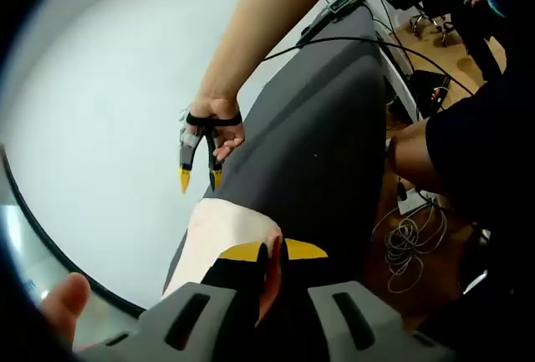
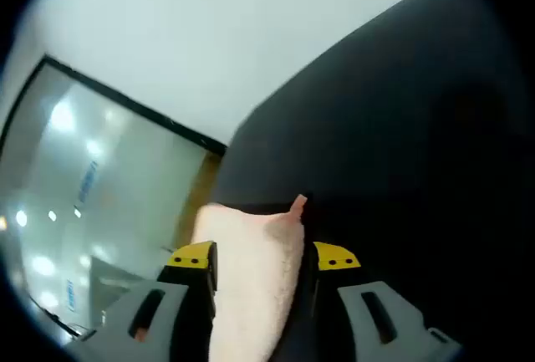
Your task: Fold the towel on the table until its edges align and the towel forms a compact rectangular stack.
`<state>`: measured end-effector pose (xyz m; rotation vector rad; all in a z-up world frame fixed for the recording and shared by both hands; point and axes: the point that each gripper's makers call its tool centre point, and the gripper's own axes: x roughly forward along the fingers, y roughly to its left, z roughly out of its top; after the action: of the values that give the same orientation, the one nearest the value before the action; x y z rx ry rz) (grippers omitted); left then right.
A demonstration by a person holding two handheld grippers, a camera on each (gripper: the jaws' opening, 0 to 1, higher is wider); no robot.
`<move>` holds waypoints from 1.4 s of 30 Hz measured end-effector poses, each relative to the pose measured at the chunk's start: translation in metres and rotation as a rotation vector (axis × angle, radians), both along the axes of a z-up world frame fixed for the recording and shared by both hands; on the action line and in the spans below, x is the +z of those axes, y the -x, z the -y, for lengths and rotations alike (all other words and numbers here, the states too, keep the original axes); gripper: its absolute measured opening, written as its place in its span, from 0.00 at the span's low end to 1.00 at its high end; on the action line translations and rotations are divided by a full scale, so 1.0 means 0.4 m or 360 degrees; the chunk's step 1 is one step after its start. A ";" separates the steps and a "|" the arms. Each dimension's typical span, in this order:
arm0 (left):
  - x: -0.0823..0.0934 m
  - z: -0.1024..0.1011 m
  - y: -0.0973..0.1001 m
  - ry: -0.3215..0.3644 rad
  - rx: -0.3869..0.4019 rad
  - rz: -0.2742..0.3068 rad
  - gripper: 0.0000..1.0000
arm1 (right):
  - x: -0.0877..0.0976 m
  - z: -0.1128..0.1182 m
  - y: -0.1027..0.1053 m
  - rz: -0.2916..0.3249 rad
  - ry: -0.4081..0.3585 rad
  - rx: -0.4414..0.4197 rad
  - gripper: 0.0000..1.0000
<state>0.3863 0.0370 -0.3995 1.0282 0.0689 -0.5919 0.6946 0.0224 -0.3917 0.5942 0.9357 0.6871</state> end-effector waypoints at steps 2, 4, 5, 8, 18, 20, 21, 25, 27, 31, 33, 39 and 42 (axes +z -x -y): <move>0.007 0.000 0.000 0.0022 0.0014 0.0002 0.04 | -0.023 0.000 -0.041 -0.0030 0.0086 0.0031 0.28; 0.023 -0.002 0.000 0.0080 0.0026 -0.0001 0.03 | -0.042 -0.007 -0.057 -0.0041 0.0128 0.0027 0.23; 0.028 -0.002 0.001 0.0130 0.0037 -0.0022 0.02 | -0.045 -0.006 -0.062 -0.0033 0.0141 0.0028 0.14; 0.043 -0.008 -0.003 0.0241 0.0079 -0.0056 0.01 | -0.043 0.007 -0.080 -0.0037 0.0167 0.0027 0.02; 0.083 0.068 0.006 0.0327 0.0041 -0.0036 0.00 | -0.005 0.064 0.006 -0.0058 0.0086 -0.0050 0.01; 0.101 0.106 0.014 0.0338 0.0004 -0.0009 0.00 | -0.007 0.093 0.024 -0.0055 0.0102 -0.0077 0.01; 0.106 0.122 0.017 0.0332 -0.0016 -0.0001 0.00 | -0.006 0.104 0.030 -0.0063 0.0099 -0.0087 0.01; 0.126 0.210 0.035 0.0366 -0.0079 -0.0023 0.00 | -0.005 0.189 0.072 -0.0045 0.0226 -0.0086 0.01; 0.130 0.256 0.048 0.0377 -0.0127 -0.0030 0.00 | 0.004 0.241 0.097 -0.0042 0.0239 -0.0100 0.01; 0.135 0.372 0.070 0.0442 -0.0219 -0.0084 0.00 | 0.022 0.366 0.139 -0.0033 0.0297 -0.0176 0.01; 0.146 0.418 0.080 0.0468 -0.0258 -0.0079 0.00 | 0.029 0.436 0.162 -0.0043 0.0326 -0.0227 0.01; 0.174 0.583 0.107 0.0639 -0.0403 -0.0160 0.00 | 0.031 0.619 0.223 -0.0064 0.0424 -0.0346 0.01; 0.183 0.641 0.112 0.0744 -0.0433 -0.0225 0.00 | 0.036 0.680 0.251 -0.0050 0.0437 -0.0377 0.01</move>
<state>0.3414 -0.2194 -0.3264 0.5429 -0.0848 -0.8801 0.5940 -0.2496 -0.3774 0.4627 0.9515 0.3304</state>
